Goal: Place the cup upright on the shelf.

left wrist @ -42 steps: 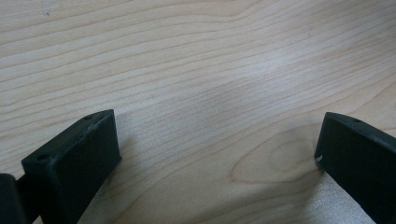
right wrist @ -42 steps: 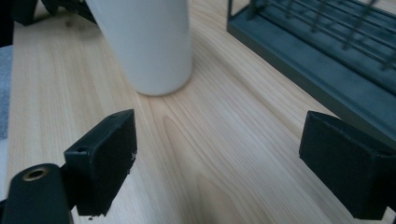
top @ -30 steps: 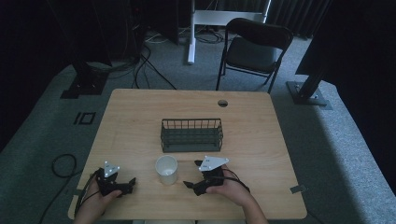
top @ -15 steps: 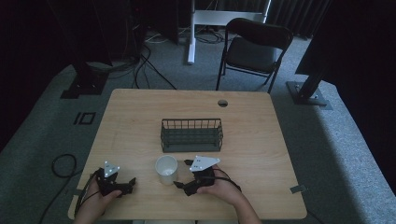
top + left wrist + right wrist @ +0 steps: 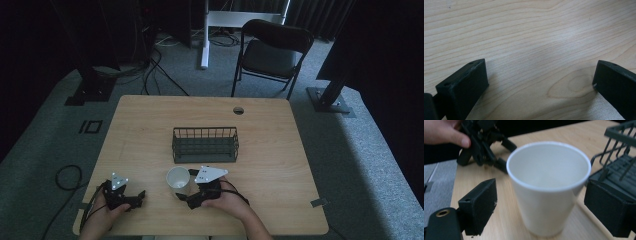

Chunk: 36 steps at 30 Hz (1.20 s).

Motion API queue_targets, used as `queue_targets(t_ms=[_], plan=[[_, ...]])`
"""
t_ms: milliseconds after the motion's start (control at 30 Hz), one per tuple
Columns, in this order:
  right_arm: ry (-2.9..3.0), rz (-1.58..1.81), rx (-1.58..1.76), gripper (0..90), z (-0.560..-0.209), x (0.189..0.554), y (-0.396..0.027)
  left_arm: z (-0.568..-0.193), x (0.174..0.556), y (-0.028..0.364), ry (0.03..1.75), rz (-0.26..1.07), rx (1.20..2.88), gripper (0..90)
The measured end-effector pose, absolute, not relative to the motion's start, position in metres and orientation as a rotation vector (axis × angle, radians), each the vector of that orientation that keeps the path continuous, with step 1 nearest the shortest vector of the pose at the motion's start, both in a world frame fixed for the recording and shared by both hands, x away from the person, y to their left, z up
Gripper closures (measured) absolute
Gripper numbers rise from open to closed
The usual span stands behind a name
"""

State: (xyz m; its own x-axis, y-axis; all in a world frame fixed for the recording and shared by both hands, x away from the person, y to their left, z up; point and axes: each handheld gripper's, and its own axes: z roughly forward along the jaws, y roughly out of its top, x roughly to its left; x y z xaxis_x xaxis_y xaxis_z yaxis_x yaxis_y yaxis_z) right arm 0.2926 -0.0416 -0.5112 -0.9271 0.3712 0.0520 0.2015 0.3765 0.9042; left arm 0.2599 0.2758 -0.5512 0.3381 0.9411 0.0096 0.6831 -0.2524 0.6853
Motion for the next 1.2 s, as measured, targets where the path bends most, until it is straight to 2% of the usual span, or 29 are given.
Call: queue_targets(t_ms=[467, 633, 833, 1200], plan=[[2.375, 1.636, 0.524, 11.1, -0.515, 0.297, -0.026, -0.551, 0.260, 0.276, 1.416, 0.573, 2.023, 0.1], [2.365, 1.645, 0.540, 18.4, -0.516, 0.298, -0.024, -0.551, 0.260, 0.276, 1.416, 0.573, 2.022, 0.1], [2.374, 1.620, 0.554, 19.2, -0.514, 0.298, -0.023, -0.551, 0.260, 0.276, 1.416, 0.573, 2.023, 0.1], [2.344, 1.686, 0.554, 19.3, -0.491, 0.295, -0.022, -0.551, 0.260, 0.276, 1.417, 0.573, 2.021, 0.1]])
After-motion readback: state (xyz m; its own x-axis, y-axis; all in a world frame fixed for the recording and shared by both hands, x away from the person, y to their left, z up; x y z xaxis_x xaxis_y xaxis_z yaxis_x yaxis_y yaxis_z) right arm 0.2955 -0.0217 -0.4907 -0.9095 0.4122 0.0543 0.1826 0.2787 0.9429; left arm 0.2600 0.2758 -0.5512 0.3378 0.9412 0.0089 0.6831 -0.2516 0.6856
